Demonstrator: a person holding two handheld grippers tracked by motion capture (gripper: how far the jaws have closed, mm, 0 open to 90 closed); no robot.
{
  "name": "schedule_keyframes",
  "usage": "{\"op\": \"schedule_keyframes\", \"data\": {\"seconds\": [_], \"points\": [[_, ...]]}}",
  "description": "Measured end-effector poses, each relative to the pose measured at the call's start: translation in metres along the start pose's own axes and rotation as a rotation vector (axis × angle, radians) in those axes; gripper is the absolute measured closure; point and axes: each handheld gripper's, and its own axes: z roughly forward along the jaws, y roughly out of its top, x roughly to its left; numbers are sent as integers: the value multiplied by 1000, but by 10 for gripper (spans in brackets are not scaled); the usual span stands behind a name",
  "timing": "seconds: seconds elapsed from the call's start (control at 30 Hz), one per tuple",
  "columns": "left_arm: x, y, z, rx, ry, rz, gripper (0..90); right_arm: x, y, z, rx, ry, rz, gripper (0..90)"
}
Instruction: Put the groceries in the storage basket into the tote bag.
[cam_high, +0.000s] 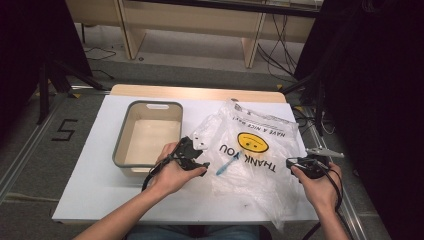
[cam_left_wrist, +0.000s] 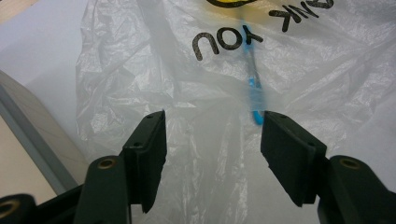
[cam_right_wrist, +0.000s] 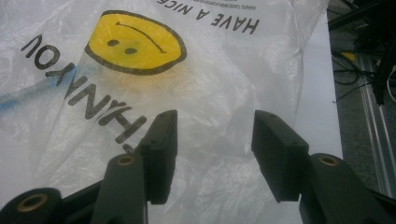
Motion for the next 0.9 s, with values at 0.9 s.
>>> {"op": "schedule_keyframes", "data": {"seconds": [0.9], "points": [[2, -1, 4, 15, -1, -1, 419, 23, -8, -1, 127, 231, 71, 444]]}}
